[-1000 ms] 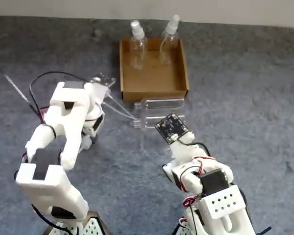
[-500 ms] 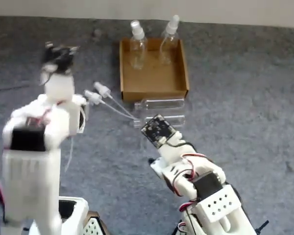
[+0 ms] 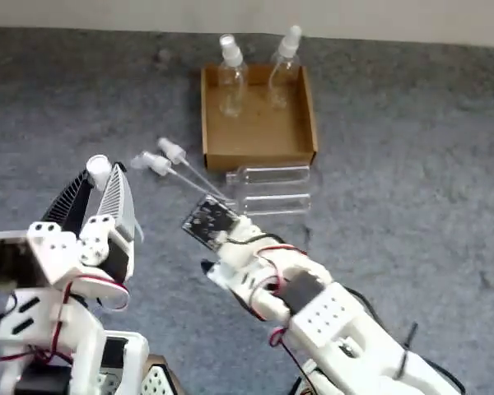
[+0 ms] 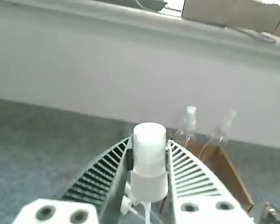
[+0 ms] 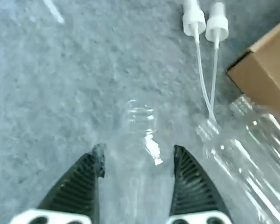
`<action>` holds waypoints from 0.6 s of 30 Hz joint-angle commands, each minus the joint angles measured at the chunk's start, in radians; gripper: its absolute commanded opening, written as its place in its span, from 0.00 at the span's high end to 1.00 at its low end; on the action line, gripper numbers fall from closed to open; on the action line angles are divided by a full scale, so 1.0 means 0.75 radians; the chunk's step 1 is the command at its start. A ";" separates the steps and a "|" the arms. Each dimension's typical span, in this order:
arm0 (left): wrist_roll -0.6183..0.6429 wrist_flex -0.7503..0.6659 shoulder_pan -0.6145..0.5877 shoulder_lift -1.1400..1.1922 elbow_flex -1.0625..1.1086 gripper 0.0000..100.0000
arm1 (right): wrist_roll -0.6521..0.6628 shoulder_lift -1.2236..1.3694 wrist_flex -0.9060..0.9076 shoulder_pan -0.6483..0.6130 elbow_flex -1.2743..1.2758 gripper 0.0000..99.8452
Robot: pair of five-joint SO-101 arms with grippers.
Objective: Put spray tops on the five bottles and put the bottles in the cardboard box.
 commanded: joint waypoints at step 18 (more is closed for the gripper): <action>0.149 -0.256 0.015 -0.226 0.277 1.00 | -0.041 0.114 -0.371 -0.085 0.044 1.00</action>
